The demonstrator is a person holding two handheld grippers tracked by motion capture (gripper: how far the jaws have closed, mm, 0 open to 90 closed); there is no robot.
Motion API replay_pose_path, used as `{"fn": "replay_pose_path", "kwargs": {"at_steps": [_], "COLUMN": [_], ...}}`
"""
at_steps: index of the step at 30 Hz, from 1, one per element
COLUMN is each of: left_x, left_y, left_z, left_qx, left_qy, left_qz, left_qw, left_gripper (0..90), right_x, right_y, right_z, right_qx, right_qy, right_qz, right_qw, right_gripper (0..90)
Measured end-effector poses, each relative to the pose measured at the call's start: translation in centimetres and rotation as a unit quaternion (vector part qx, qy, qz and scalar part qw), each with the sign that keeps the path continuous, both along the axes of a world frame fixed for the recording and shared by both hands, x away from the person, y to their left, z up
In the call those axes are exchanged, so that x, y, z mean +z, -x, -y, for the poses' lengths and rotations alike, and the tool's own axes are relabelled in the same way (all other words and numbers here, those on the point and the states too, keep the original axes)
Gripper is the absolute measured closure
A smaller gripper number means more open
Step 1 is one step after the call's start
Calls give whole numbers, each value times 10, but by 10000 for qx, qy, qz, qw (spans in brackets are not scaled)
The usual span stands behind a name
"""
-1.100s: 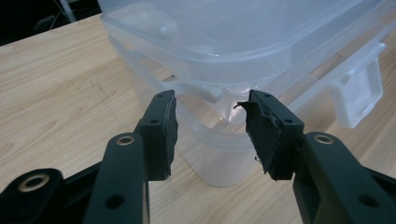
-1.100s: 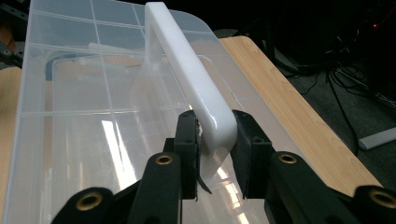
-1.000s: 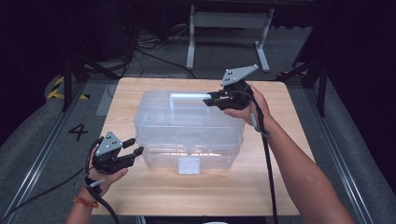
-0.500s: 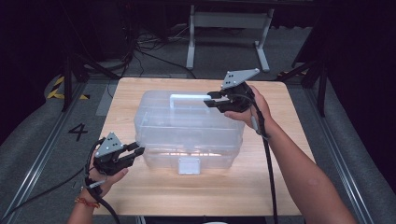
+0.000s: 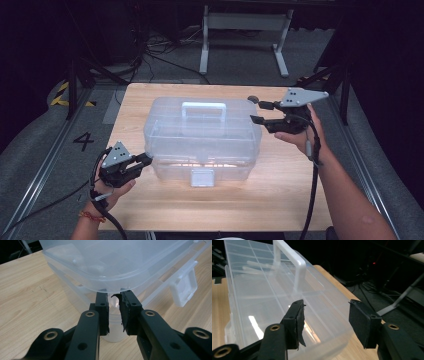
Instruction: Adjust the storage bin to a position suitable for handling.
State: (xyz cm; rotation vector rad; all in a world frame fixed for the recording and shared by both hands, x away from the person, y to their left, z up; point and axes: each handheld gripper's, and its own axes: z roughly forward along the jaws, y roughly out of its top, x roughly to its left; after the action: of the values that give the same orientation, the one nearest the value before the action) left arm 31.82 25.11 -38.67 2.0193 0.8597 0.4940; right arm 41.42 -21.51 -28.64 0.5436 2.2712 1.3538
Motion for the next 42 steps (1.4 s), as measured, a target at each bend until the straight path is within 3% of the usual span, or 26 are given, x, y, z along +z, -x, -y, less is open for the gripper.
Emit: {"fn": "replay_pose_path", "kwargs": {"at_steps": [2, 9, 15, 21, 24, 27, 34, 42], "left_x": [1, 5, 9, 12, 12, 12, 13, 15], "left_y": [0, 0, 0, 0, 0, 0, 0, 1], "left_z": [0, 1, 2, 2, 2, 1, 1, 1], "left_qx": [11, 57, 61, 90, 96, 87, 93, 110], "left_qy": [-13, -54, -121, -130, -69, -61, -45, -96], "left_qz": [3, -17, 0, 47, 47, 55, 86, 161], "left_qw": [10000, 10000, 9999, 9999, 9999, 9999, 9999, 9998], "left_gripper": [776, 775, 775, 774, 774, 774, 772, 736], "right_x": [-7, -26, -56, -82, -91, -97, -100, -101], "right_y": [8, 29, 38, 37, 38, 38, 39, 38], "right_z": [14, 43, 54, 51, 43, 36, 23, 19], "right_qx": [-122, -363, -506, -487, -438, -363, -307, -377], "right_qy": [-167, -285, -182, -80, 112, 131, 186, -114], "right_qz": [16, 63, -106, -383, -406, -421, -269, -185], "right_qw": [9998, 9989, 9985, 9980, 9981, 9984, 9990, 9991], "right_gripper": [462, 451, 450, 450, 451, 450, 438, 440]}}
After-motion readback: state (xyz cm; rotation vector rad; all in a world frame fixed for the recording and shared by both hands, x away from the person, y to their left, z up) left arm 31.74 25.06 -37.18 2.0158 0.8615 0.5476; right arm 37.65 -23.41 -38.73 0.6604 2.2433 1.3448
